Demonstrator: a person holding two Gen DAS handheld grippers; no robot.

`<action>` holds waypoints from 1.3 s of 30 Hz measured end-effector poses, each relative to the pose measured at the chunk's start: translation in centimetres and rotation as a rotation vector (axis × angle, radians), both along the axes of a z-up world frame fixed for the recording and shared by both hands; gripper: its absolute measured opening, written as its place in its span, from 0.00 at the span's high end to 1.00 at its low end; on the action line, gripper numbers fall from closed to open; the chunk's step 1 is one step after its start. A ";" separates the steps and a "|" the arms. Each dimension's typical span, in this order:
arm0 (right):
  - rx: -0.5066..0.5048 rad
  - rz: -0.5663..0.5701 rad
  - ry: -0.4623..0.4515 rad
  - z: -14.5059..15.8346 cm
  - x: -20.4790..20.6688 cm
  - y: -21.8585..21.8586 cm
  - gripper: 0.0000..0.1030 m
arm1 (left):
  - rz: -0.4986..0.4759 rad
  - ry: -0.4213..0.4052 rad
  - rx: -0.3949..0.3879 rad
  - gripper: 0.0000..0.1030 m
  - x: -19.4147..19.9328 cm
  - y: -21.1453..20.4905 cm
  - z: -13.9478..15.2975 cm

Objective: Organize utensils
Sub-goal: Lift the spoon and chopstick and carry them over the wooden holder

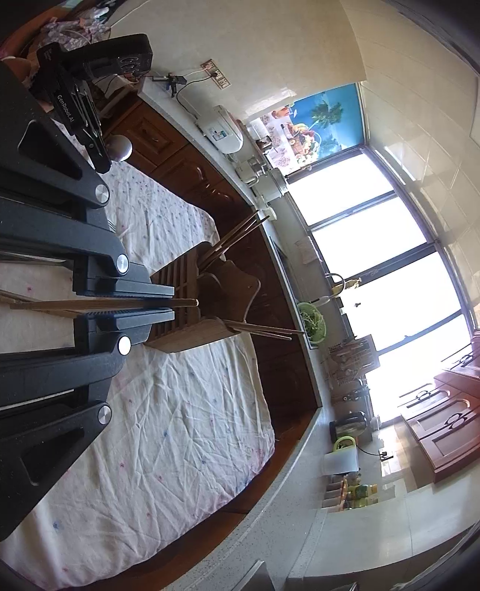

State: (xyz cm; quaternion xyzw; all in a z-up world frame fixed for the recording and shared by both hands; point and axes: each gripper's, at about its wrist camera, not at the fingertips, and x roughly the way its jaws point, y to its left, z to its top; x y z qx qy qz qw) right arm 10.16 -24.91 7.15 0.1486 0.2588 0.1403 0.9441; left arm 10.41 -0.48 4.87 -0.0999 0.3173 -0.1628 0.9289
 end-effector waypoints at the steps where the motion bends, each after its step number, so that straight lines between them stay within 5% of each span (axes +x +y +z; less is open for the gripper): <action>1: 0.003 -0.003 -0.009 0.3 -0.2 -0.1 0.95 | 0.001 -0.006 -0.001 0.98 -0.1 0.1 0.2; 39: 0.017 -0.003 -0.091 3.2 2.0 -0.6 0.95 | 0.038 -0.103 -0.009 0.98 3.0 1.0 4.3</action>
